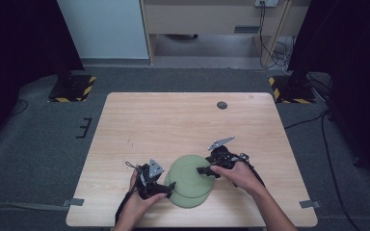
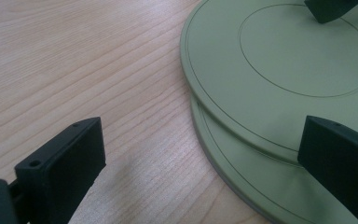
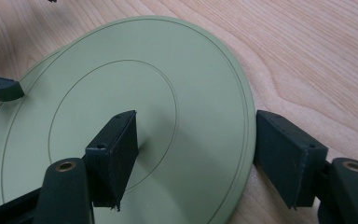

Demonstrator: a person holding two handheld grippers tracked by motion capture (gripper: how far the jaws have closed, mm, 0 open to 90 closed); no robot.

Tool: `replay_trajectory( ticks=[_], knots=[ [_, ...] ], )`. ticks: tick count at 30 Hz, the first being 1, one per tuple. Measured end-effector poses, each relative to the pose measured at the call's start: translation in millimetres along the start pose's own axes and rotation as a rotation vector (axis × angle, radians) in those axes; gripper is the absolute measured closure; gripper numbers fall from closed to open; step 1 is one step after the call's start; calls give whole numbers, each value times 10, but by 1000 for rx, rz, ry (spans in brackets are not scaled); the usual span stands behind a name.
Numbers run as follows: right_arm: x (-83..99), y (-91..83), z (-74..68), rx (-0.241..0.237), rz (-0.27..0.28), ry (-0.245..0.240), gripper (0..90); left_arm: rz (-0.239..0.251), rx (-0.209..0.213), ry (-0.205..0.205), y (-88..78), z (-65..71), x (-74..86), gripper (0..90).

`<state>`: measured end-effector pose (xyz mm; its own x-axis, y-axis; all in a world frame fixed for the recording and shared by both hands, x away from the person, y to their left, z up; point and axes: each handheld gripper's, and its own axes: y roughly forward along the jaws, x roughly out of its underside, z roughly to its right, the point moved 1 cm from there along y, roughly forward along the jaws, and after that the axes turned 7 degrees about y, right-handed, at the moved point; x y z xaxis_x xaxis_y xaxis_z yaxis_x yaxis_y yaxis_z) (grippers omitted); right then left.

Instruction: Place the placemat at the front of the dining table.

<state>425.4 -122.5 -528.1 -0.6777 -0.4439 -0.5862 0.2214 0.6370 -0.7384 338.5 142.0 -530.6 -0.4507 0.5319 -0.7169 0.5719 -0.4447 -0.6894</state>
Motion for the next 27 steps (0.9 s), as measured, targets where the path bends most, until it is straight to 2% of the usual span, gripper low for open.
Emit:
replay_trajectory(
  ticks=[11, 20, 27],
  knots=[
    [2, -6, 9, 0, 3, 4, 337, 0, -10, 8, -1, 6, -5, 0],
    [5, -12, -9, 19, 13, 9, 367, 2, -23, 7, 1, 15, -9, 0],
    [5, -49, -21, 48, 33, -5, 445, 0, -26, 6, 1, 18, -11, 0]
  ],
)
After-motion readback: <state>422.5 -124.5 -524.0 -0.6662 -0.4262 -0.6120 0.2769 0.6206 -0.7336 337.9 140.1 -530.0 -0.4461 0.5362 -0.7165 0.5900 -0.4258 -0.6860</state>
